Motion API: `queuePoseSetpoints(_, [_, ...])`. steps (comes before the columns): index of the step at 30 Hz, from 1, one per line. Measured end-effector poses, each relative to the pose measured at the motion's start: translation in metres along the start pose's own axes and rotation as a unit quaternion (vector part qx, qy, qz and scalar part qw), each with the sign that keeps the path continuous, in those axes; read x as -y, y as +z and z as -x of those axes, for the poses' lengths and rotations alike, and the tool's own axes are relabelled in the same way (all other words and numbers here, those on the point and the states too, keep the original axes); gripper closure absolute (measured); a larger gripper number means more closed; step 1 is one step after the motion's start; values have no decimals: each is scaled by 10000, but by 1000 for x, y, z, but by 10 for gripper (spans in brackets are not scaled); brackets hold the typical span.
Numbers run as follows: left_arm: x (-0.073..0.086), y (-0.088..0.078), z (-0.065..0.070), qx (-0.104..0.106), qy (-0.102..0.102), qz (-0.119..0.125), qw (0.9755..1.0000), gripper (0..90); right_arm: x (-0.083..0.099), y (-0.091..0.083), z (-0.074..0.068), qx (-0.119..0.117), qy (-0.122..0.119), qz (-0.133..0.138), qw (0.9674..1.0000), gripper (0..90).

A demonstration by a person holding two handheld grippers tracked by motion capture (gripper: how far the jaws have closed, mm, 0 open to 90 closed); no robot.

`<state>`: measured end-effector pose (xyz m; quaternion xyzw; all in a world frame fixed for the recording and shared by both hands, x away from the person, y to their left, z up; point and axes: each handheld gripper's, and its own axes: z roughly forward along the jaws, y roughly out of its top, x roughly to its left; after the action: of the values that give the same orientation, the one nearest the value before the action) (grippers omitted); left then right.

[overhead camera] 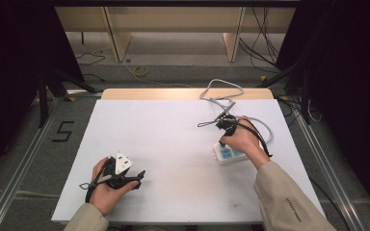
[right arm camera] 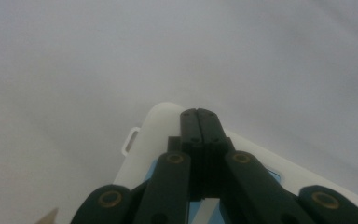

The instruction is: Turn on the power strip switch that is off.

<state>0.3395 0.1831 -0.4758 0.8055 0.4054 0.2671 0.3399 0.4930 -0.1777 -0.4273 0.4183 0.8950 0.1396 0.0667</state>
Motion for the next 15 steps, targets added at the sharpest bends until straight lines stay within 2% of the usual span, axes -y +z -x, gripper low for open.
queuePoseSetpoints(15, [0, 0, 1, -3, -4, 7, 10000, 222, 1, 1, 1, -43, 74, -16, 10000, 900])
